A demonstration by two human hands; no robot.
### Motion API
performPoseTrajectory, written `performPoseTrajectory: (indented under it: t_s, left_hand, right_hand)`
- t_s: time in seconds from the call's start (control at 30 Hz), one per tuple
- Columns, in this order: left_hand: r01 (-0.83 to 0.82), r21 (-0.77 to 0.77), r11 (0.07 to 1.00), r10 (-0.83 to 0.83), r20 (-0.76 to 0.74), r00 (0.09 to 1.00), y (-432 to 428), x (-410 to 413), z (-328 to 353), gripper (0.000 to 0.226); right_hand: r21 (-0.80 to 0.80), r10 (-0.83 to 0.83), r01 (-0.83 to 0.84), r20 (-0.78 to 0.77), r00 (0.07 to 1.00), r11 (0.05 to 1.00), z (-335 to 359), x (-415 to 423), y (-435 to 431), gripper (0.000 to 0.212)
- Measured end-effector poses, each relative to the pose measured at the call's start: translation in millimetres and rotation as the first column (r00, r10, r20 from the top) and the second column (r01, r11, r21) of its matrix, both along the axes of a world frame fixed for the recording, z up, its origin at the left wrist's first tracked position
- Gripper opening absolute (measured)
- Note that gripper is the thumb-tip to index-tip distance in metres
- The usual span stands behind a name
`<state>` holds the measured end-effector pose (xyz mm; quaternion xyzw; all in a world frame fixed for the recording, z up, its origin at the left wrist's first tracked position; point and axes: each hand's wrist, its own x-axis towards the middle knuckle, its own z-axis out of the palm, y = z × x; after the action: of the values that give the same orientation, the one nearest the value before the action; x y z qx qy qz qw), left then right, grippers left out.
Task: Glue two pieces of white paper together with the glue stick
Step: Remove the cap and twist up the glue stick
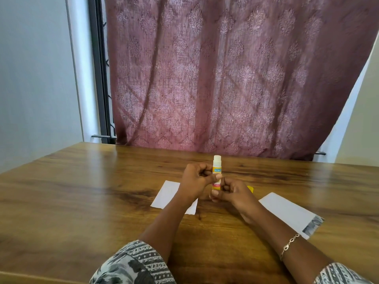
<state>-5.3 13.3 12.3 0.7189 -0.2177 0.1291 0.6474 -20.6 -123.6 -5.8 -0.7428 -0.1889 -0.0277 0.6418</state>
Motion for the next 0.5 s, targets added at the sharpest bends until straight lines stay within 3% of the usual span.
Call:
performPoseTrajectory:
  t_s: [0.23, 0.33, 0.5]
  left_hand:
    - [0.007, -0.017, 1.000, -0.008, -0.015, 1.000, 3, -2, 1, 0.016]
    - [0.029, -0.051, 0.998, -0.032, -0.045, 0.998, 4, -6, 2, 0.015]
    - [0.028, -0.019, 0.999, -0.029, -0.019, 0.999, 9, -10, 5, 0.017]
  right_hand:
    - [0.159, 0.138, -0.126, -0.065, 0.988, 0.979, -1, -1, 1, 0.015]
    - [0.212, 0.112, -0.099, -0.052, 0.992, 0.972, -1, -3, 7, 0.015]
    - [0.169, 0.040, -0.043, 0.022, 0.999, 0.985, -2, -7, 18, 0.015]
